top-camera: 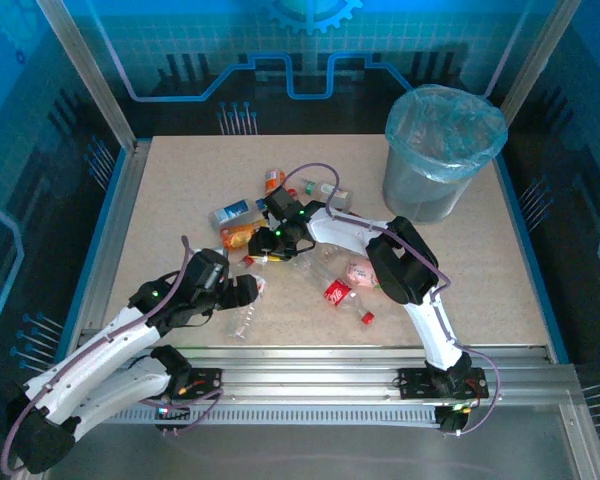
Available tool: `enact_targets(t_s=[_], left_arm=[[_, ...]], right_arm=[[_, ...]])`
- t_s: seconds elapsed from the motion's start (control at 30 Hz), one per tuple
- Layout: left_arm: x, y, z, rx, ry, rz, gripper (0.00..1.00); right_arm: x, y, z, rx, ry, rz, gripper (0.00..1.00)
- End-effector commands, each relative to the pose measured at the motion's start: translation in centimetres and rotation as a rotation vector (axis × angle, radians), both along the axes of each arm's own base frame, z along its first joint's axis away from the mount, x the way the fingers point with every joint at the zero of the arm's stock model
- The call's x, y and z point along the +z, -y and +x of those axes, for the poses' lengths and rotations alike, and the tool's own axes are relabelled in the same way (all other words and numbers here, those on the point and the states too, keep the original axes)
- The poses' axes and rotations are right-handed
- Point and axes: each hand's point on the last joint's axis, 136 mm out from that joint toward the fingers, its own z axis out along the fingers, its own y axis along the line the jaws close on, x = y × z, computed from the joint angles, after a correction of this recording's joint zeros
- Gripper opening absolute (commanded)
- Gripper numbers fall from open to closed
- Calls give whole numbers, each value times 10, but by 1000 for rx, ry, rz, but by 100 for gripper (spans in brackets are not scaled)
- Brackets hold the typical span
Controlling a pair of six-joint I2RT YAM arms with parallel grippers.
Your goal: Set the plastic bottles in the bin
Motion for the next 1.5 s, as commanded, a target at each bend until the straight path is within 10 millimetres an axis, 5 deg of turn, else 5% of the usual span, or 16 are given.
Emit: enact_targets(t_s=[0.0,0.37,1.07,1.3,1.47], left_arm=[[2,-1,0,-4,-2,-1,87],[3,-1,0,5,-4,-6,86],[57,-2,14,-14,115,-3,86],[80,-1,24,-30,184,8,86],[69,1,23,-37,141,20,86]], right_arm=[[-24,6,-1,-21,-58,-17,50],[-23,7,2,-40,-69,9,44],[44,18,10,-67,76,42,30],[71,28,19,-73,172,9,32],[78,31,2,-45,180,-30,45]])
